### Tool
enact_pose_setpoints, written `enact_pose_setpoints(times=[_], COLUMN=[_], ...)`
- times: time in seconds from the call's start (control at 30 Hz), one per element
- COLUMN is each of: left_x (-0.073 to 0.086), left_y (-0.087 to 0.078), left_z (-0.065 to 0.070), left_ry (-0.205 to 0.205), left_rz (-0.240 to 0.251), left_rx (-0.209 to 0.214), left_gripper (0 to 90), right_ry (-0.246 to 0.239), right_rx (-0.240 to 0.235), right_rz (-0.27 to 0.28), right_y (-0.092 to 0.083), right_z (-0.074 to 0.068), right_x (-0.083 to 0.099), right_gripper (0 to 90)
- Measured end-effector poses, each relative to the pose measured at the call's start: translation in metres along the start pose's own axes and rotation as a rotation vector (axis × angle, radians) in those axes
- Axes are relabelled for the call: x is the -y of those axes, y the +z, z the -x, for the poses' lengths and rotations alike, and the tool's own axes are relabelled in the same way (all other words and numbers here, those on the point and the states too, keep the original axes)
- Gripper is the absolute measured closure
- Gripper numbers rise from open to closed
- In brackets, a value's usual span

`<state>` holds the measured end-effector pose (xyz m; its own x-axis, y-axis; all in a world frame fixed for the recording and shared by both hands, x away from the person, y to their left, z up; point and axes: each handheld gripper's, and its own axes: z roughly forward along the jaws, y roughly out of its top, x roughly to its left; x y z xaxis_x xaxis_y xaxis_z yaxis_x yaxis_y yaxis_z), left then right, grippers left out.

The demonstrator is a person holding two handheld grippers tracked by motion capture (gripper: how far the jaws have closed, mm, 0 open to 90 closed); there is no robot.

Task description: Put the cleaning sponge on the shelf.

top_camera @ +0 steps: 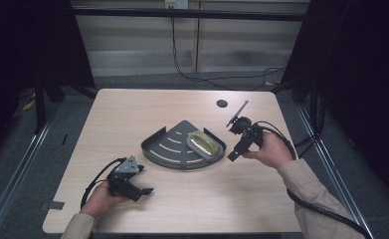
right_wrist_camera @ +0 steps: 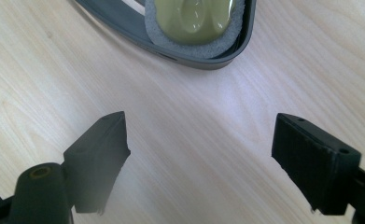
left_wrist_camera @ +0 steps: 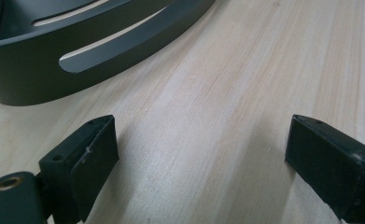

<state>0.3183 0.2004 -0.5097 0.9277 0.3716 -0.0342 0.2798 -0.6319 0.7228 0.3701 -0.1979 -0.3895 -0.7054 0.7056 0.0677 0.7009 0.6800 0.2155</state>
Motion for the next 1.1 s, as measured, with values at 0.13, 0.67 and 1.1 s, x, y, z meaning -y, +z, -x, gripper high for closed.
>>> enact_pose_setpoints(times=[0.13, 0.67, 1.1], left_x=[0.0, 0.0, 0.0], left_y=[0.0, 0.0, 0.0], left_z=[0.0, 0.0, 0.0], left_ry=[0.0, -0.003, -0.003], left_rz=[0.001, 0.0, 0.0], left_rx=[0.001, 0.002, 0.002], left_gripper=[8.9, 8.9, 8.9], right_ry=[-0.007, -0.037, -0.024], right_rx=[-0.003, 0.001, 0.002], right_rz=[0.01, 0.015, 0.04], right_y=[0.0, 0.014, 0.028], right_z=[-0.002, -0.011, -0.011], right_x=[0.005, 0.034, 0.07], right_gripper=[18.3, 18.3, 18.4])
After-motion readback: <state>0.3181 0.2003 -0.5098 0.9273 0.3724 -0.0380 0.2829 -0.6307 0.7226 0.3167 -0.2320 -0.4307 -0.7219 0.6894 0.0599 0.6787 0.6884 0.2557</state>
